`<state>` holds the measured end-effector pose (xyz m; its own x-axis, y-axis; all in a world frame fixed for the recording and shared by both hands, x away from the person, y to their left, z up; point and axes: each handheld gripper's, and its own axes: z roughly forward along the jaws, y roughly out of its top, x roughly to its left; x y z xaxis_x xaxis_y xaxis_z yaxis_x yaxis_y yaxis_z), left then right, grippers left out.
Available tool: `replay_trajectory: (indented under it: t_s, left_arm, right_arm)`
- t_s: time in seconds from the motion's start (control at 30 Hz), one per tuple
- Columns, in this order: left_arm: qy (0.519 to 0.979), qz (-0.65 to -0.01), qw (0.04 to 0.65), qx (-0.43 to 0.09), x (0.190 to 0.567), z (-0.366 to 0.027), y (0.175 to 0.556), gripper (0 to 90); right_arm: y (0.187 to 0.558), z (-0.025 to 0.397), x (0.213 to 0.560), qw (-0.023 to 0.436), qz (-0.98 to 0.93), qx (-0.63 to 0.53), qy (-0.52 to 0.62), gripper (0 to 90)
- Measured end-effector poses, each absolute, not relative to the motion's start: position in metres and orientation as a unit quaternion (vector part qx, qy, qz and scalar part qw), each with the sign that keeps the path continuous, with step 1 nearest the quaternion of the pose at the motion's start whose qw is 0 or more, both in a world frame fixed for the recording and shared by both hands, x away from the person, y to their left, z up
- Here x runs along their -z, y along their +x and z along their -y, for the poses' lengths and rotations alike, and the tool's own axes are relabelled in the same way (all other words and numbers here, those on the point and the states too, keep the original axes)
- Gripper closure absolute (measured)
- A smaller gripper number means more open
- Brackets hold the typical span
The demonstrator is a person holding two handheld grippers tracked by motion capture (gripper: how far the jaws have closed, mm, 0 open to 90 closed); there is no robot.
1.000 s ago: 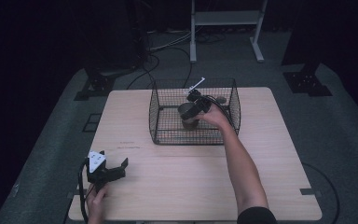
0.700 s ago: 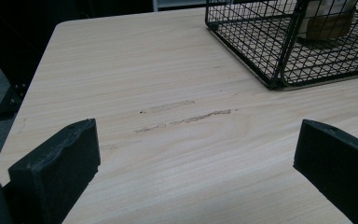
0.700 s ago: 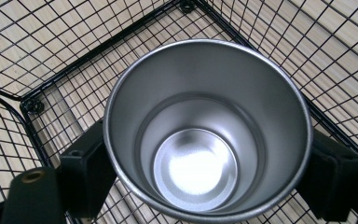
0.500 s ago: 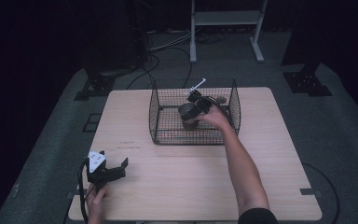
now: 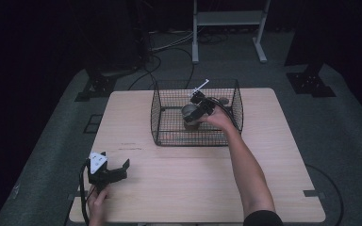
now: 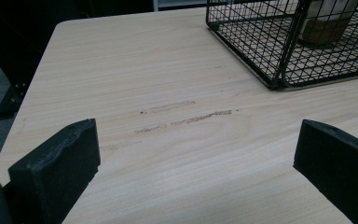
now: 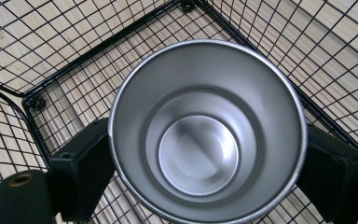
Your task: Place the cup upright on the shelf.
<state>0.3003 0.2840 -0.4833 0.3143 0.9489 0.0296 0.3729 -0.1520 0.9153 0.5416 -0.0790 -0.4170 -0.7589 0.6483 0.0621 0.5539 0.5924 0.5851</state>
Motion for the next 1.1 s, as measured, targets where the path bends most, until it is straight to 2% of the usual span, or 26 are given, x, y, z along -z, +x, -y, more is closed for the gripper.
replay_trajectory:
  t_s: [0.5,1.1]
  left_arm:
    - [0.682,-0.483,0.439,-0.33,0.483,-0.285,0.3,0.0]
    - [0.687,-0.481,0.433,-0.33,0.483,-0.283,0.299,0.0]
  right_arm:
    - [0.539,0.077,0.411,0.094,-0.88,-0.315,0.343,8.3]
    - [0.52,0.101,0.373,0.102,-0.851,-0.38,0.349,8.3]
